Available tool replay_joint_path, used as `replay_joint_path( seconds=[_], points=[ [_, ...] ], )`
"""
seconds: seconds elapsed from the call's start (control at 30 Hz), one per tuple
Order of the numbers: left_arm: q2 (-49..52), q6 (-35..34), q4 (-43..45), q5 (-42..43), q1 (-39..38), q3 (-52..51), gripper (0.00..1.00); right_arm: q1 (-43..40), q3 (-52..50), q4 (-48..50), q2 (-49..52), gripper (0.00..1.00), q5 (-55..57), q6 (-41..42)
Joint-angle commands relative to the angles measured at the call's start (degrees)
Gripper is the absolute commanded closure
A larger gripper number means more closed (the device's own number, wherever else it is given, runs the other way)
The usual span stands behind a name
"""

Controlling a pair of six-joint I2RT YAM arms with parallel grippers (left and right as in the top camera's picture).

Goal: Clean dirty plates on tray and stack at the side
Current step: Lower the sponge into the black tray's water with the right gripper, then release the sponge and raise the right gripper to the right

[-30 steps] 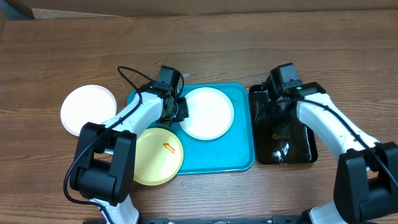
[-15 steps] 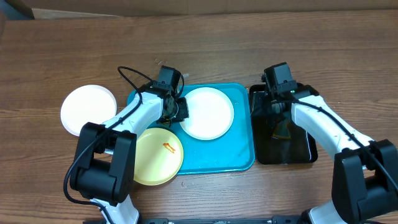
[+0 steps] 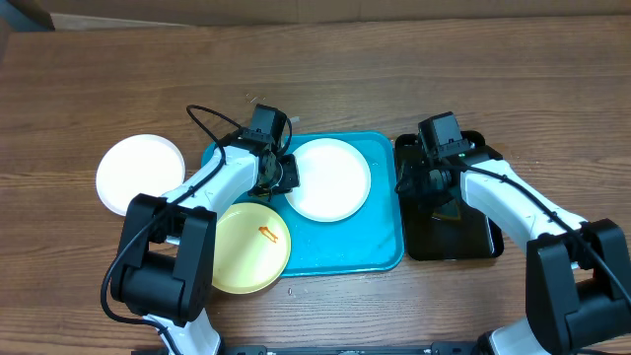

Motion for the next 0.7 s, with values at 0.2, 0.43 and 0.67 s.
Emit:
replay_joint_path(
  seconds=[0.2, 0.43, 0.67],
  points=[
    [1.0, 1.4, -0.4, -0.1, -0.5, 0.0, 0.86, 0.2, -0.7, 1.0, 0.4, 0.94, -10.2, -6.0],
    [1.0, 1.5, -0.4, -0.1, -0.6, 0.0, 0.84, -1.6, 1.2, 0.5, 0.1, 0.91, -9.7, -6.3],
    [1.0, 2.6, -0.6, -0.1, -0.6, 0.0, 0.72, -8.9, 12.6, -9.7, -1.0, 0.83, -7.5, -9.2]
  ],
)
